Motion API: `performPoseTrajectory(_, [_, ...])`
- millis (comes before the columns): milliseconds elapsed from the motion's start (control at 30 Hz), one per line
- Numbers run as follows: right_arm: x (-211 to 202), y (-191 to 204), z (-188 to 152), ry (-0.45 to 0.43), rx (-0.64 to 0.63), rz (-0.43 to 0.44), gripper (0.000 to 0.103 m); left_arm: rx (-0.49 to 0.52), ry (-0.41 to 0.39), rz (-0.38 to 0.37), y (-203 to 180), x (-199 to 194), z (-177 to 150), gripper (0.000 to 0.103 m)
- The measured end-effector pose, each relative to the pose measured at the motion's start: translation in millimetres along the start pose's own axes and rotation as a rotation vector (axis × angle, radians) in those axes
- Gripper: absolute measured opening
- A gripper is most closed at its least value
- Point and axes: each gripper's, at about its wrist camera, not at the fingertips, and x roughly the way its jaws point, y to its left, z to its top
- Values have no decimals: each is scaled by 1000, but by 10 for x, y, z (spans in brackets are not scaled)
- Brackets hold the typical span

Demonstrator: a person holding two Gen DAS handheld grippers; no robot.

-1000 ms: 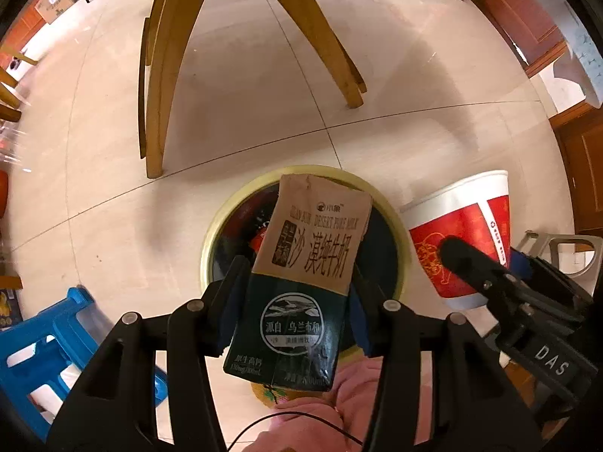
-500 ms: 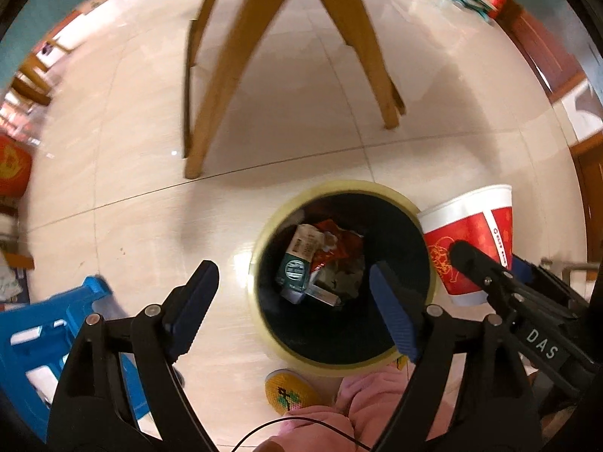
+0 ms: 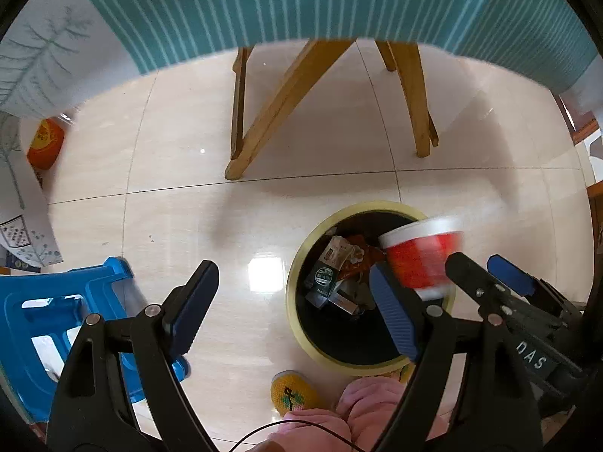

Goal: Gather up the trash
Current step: 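Open both grippers above the bin to drop the carton and cup, then raise both tools from the bin back toward the table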

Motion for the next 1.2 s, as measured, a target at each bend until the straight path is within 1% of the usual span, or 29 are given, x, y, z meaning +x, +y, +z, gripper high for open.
performPoseTrajectory(233, [-224, 24, 37, -8, 2, -11, 82, 4, -23, 4, -56, -311, 36, 80])
performPoseTrajectory(400, [-581, 99, 59, -17, 1, -17, 82, 10, -33, 1, -90, -669, 83, 80])
performPoseTrajectory(500, [-889, 185, 74, -21, 1, -19, 82, 18, -41, -7, -108, -919, 116, 80])
performPoseTrajectory(633, [-1336, 330, 76, -23, 3, -21, 82, 38, -57, -34, -148, -1414, 161, 80])
performPoseTrajectory(700, [-1658, 438, 80, -35, 1, -28, 82, 51, -68, -47, -155, -1664, 196, 80])
performPoseTrajectory(800, [-2084, 590, 76, -45, 8, -30, 82, 68, -92, -79, -142, -2151, 245, 80])
performPoseTrajectory(900, [-2604, 786, 101, -76, 10, -35, 82, 84, -121, -109, -117, -2599, 283, 80])
performPoseTrajectory(1000, [-3047, 997, 131, -111, -1, -51, 82, 99, -173, -144, -55, -3140, 354, 80])
performPoseTrajectory(1067, [-3415, 1176, 163, -155, -15, -58, 82, 108, -206, -157, -21, -3421, 423, 80])
performPoseTrajectory(1200, [-3944, 1447, 265, -228, -36, -72, 82, 115, -303, -186, 95, -3988, 577, 80])
